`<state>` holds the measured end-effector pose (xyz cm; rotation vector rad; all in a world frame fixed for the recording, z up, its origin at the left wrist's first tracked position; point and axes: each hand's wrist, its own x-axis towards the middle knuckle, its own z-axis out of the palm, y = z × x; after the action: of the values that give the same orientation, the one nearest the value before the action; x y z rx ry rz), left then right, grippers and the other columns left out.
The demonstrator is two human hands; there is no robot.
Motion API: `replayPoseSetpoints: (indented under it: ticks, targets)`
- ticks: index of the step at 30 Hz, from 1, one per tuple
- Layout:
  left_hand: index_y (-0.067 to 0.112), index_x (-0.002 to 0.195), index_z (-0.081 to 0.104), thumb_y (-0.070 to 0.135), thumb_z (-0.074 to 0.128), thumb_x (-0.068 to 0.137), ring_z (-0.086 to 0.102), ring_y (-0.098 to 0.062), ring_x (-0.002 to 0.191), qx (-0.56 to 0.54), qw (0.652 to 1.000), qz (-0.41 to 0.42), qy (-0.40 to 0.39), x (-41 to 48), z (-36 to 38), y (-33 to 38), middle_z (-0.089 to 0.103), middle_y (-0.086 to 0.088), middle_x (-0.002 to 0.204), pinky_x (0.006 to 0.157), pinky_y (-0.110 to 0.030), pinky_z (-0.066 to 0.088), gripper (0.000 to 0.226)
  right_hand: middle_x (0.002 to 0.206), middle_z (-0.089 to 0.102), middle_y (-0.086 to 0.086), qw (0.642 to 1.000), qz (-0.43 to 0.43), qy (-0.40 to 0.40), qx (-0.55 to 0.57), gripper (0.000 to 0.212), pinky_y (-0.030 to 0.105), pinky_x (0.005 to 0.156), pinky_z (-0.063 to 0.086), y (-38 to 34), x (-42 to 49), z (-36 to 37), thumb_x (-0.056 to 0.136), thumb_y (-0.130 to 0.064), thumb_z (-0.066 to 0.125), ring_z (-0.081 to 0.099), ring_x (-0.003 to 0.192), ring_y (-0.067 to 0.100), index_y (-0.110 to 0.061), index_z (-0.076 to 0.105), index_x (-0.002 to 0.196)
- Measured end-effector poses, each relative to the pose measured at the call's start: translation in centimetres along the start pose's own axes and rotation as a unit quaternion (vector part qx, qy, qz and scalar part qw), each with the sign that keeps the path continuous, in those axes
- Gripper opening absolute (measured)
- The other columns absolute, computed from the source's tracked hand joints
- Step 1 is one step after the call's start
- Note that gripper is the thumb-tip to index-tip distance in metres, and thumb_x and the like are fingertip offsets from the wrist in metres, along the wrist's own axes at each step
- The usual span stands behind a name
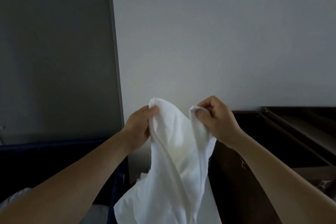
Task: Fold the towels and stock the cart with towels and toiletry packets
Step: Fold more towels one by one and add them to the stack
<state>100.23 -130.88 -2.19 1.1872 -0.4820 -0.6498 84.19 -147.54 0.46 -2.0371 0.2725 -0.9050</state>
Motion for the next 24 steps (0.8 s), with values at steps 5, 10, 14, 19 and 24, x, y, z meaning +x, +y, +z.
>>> replayPoseSetpoints:
  ticks: [5,10,14,19,24]
  targets:
    - [0.01,0.12,0.067,0.026,0.049,0.103,0.07,-0.028,0.105,0.064,0.993,0.061,-0.082,-1.3,3.2,1.2,0.073,-0.011,0.113,0.086,-0.037,0.059,0.03,0.074,0.072,-0.01,1.0,-0.014,-0.007,0.027,0.013,0.029,0.062,0.057,-2.3,2.1,0.8,0.077,-0.036,0.082,0.066,0.066,0.005,-0.03,0.07,0.076]
    - [0.014,0.116,0.07,0.029,0.048,0.103,0.071,-0.029,0.101,0.074,0.992,0.074,-0.077,-2.5,4.0,-0.2,0.073,-0.011,0.11,0.084,-0.038,0.06,0.03,0.073,0.07,-0.012,0.998,0.023,-0.029,0.051,0.013,0.018,0.059,0.052,-1.4,2.2,2.7,0.078,-0.03,0.083,0.063,0.065,0.001,-0.028,0.071,0.08]
    - [0.009,0.118,0.068,0.026,0.043,0.105,0.07,-0.03,0.105,0.064,0.992,0.052,-0.097,-2.7,3.1,-0.7,0.072,-0.015,0.113,0.086,-0.037,0.059,0.033,0.059,0.052,-0.008,0.995,-0.005,-0.102,-0.007,0.029,0.023,0.057,0.047,-1.1,2.3,2.6,0.082,-0.029,0.081,0.049,0.055,0.006,-0.038,0.067,0.106]
    - [0.005,0.125,0.064,0.024,0.04,0.106,0.066,-0.031,0.113,-0.004,0.995,0.038,-0.09,-2.7,3.1,-0.6,0.069,-0.017,0.121,0.097,-0.044,0.054,0.037,0.084,0.064,-0.014,0.997,-0.063,-0.031,-0.028,0.022,0.013,0.07,0.046,-1.6,1.7,3.5,0.08,-0.027,0.082,0.059,0.077,0.001,-0.043,0.069,0.086]
    - [0.002,0.118,0.068,0.024,0.045,0.103,0.069,-0.033,0.107,-0.033,0.998,0.004,-0.055,-2.0,3.1,0.6,0.071,-0.019,0.114,0.084,-0.042,0.059,0.035,0.089,0.067,-0.016,0.998,-0.047,0.034,-0.022,0.019,0.008,0.071,0.042,-2.1,1.7,3.7,0.078,-0.024,0.084,0.058,0.082,-0.005,-0.034,0.067,0.08]
